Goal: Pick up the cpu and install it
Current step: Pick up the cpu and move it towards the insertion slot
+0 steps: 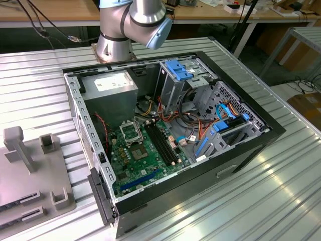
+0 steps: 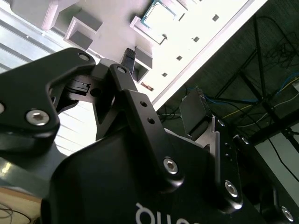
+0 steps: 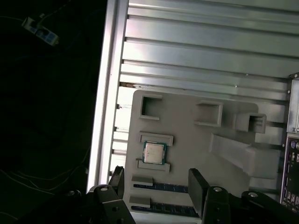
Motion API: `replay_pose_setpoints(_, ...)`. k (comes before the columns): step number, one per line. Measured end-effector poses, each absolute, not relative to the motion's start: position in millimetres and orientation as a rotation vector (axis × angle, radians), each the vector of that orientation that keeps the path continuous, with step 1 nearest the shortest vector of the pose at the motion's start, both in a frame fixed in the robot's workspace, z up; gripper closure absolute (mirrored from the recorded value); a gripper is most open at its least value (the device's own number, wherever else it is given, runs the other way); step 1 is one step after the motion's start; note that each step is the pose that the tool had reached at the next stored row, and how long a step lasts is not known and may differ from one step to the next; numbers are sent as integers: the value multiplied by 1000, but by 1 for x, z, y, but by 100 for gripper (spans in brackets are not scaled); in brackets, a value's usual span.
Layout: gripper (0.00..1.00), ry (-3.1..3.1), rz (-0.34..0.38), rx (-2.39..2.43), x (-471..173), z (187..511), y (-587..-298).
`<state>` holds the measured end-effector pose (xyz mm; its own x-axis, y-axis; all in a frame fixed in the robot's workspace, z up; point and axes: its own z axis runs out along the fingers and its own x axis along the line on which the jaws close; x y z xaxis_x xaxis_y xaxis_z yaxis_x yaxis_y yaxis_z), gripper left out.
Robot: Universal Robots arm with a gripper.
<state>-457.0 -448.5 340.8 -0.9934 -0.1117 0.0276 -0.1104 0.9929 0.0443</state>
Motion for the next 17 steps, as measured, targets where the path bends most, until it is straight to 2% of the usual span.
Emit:
replay_pose_setpoints(5, 34, -3106, -112, 174, -457, 334, -449)
replay_pose_setpoints(17, 34, -3106, -112, 174, -457, 333, -449)
